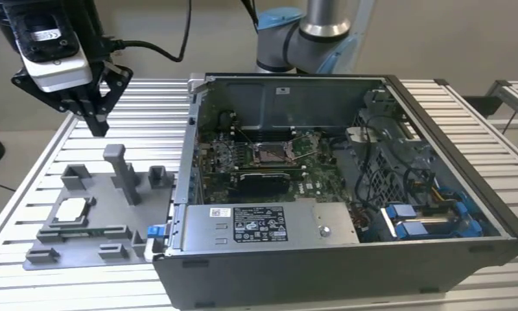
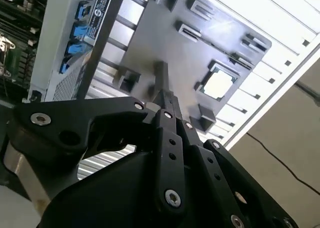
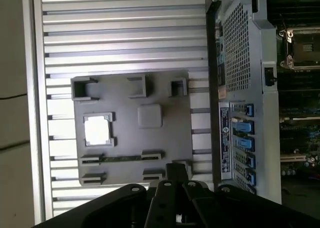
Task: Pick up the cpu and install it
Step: 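Pick up the cpu and move it towards the insertion slot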
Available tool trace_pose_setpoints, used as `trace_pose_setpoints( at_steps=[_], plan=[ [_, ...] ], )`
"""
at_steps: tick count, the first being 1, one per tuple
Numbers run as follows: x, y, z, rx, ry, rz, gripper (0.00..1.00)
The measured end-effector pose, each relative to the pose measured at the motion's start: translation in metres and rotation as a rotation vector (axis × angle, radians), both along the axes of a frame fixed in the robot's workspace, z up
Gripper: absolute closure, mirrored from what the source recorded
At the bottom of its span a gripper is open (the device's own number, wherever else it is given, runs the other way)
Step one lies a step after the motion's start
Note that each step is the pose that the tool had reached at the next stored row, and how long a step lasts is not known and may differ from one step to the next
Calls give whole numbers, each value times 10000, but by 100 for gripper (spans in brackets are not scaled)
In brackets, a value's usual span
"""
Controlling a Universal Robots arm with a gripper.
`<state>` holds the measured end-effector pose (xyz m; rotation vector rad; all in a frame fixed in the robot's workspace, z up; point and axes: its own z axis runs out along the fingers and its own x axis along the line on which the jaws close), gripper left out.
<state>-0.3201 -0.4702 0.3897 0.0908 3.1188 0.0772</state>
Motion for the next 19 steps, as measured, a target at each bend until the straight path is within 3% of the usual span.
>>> trace_pose_setpoints(
  at_steps=[14, 19],
  plan=[
    [-359, 77, -42, 0, 0, 127, 100],
    [-426, 87, -61, 1, -1, 303, 100]
  ],
)
